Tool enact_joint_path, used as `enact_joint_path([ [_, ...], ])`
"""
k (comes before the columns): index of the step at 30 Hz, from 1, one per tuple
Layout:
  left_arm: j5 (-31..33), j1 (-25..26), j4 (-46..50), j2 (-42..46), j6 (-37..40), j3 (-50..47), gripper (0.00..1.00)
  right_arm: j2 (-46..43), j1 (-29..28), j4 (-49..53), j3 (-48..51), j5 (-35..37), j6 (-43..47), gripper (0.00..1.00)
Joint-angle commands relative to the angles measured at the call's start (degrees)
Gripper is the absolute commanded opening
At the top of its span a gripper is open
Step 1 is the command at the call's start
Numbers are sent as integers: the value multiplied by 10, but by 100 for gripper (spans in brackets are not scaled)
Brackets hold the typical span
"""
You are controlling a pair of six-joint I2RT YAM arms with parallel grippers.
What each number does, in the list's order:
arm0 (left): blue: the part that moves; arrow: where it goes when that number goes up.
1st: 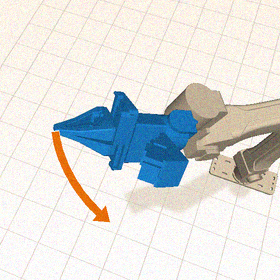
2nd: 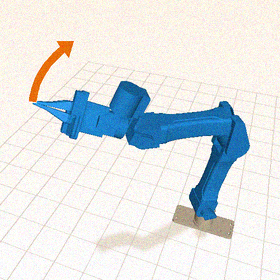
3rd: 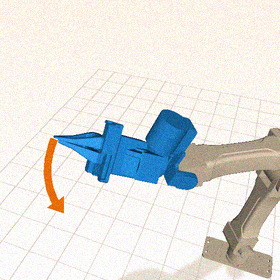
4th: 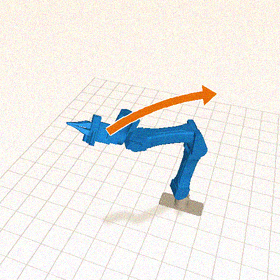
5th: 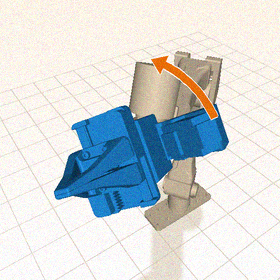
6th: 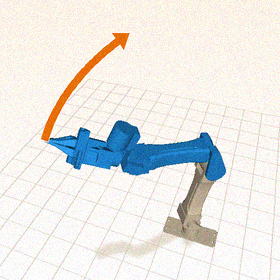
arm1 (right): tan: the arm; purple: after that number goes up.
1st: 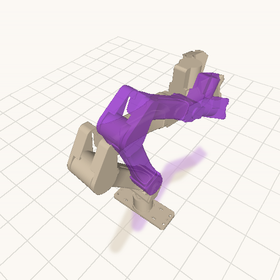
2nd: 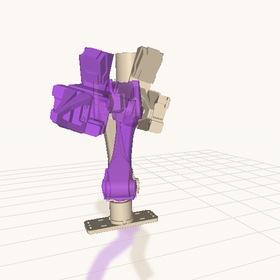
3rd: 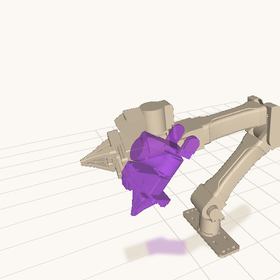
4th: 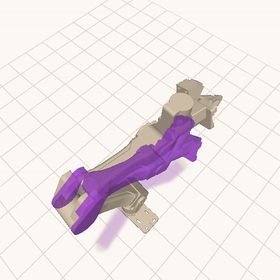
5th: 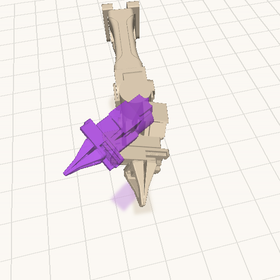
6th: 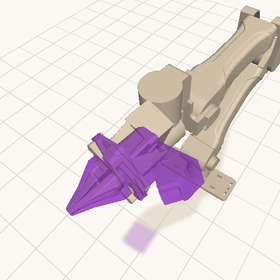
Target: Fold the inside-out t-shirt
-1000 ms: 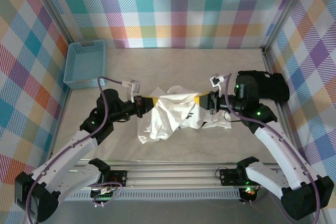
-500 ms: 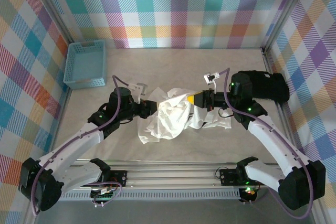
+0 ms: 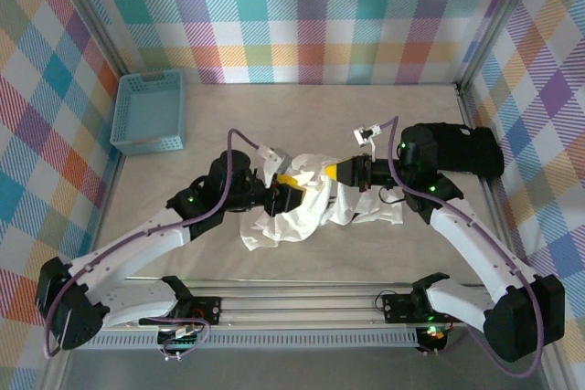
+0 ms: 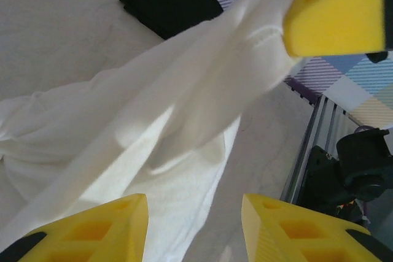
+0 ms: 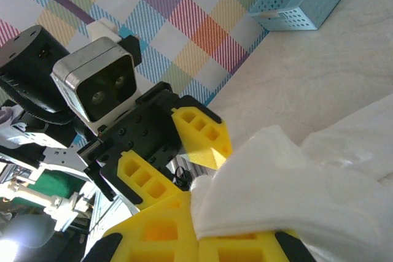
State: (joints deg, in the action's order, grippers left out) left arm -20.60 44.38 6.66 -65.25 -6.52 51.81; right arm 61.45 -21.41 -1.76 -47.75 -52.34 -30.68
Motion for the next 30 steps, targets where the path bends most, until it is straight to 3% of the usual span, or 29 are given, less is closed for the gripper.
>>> enact_joint_path([
  [1, -24, 6, -19, -33, 27, 36, 44, 1, -1, -26, 1, -4, 2, 0],
  [9, -24, 5, -34, -94, 31, 74, 39, -6, -1, -15, 7, -3, 10, 0],
  [13, -41, 5, -17, -101, 32, 89, 10, -12, -1, 18, 3, 12, 35, 0],
  [15, -45, 5, 6, -86, 29, 96, 3, -17, -2, 60, -7, 45, 61, 0],
  [20, -45, 10, 97, -41, -47, 145, 0, -21, -28, 145, -32, 143, 134, 1],
  [26, -102, 30, 168, -60, -116, 185, 0, -16, -58, 184, -51, 261, 154, 13],
  [30, -48, 30, 170, -44, -138, 172, 0, -36, -58, 225, -50, 339, 156, 23],
])
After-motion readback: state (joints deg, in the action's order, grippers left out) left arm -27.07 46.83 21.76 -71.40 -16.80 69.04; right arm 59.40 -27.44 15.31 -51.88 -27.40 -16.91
